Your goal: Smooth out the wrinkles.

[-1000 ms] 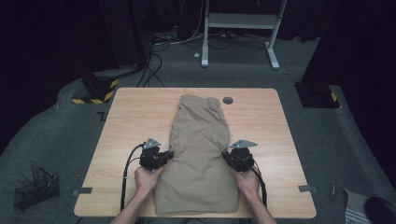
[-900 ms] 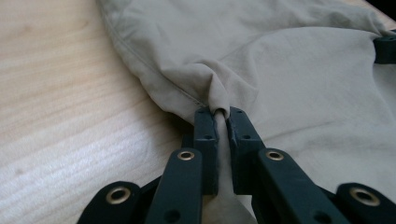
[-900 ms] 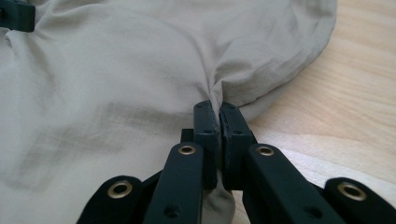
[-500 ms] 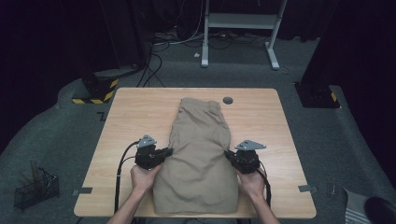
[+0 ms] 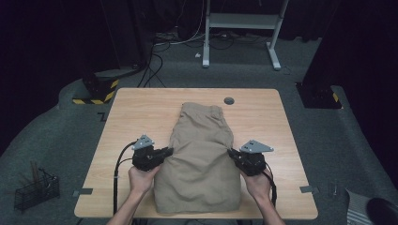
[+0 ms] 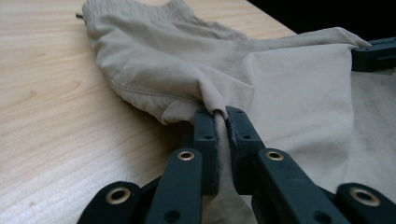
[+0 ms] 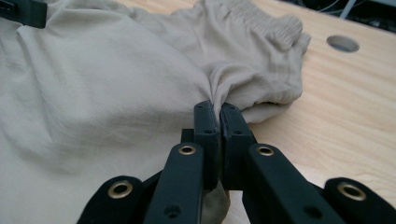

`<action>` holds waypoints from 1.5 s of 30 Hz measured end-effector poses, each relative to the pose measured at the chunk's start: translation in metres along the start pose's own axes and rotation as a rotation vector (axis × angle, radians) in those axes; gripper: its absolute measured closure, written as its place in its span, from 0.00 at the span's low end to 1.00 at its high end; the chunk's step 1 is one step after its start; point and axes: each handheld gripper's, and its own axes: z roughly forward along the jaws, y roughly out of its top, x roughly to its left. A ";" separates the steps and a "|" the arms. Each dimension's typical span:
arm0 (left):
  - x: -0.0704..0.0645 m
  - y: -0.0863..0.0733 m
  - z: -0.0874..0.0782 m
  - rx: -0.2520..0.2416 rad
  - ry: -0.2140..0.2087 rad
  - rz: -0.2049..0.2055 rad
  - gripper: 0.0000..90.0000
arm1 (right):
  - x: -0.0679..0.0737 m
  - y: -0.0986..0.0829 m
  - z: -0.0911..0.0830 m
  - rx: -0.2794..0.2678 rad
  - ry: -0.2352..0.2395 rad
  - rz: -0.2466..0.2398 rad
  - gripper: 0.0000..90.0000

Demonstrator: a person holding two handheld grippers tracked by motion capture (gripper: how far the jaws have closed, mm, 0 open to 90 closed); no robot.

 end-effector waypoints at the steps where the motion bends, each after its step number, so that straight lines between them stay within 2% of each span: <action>1: 0.000 0.002 -0.001 -0.004 0.000 0.004 0.93 | 0.000 0.002 -0.001 -0.005 -0.003 -0.005 0.97; 11: -0.006 0.006 -0.014 -0.035 -0.018 0.007 0.93 | 0.007 0.005 -0.013 -0.027 -0.013 -0.036 0.97; 13: -0.007 0.007 -0.018 -0.046 -0.034 -0.008 0.93 | 0.009 0.005 -0.016 -0.034 -0.010 -0.036 0.97; 23: -0.025 0.003 -0.045 -0.077 -0.065 0.008 0.93 | 0.026 0.000 -0.047 -0.073 0.016 -0.070 0.97; 28: -0.040 0.007 -0.069 -0.071 -0.110 0.038 0.93 | 0.038 -0.003 -0.070 -0.098 0.042 -0.093 0.97; 30: -0.048 0.013 -0.081 -0.094 -0.149 0.037 0.93 | 0.040 -0.001 -0.081 -0.113 0.048 -0.100 0.97; 32: -0.051 0.020 -0.085 -0.121 -0.178 0.030 0.94 | 0.039 0.004 -0.092 -0.123 0.069 -0.079 0.97; 33: -0.049 0.026 -0.084 -0.144 -0.169 0.028 0.93 | 0.037 0.007 -0.098 -0.138 0.077 -0.068 0.97; 34: -0.049 0.026 -0.084 -0.144 -0.169 0.028 0.93 | 0.037 0.007 -0.098 -0.138 0.077 -0.068 0.97; 35: -0.046 0.028 -0.081 -0.152 -0.178 0.009 0.93 | 0.033 0.013 -0.100 -0.164 0.072 -0.063 0.97; 42: -0.032 0.031 -0.059 -0.146 -0.160 -0.032 0.94 | 0.018 0.014 -0.081 -0.159 0.060 -0.032 0.97; 45: -0.029 0.032 -0.055 -0.141 -0.147 -0.029 0.94 | 0.017 0.014 -0.077 -0.157 0.056 -0.026 0.97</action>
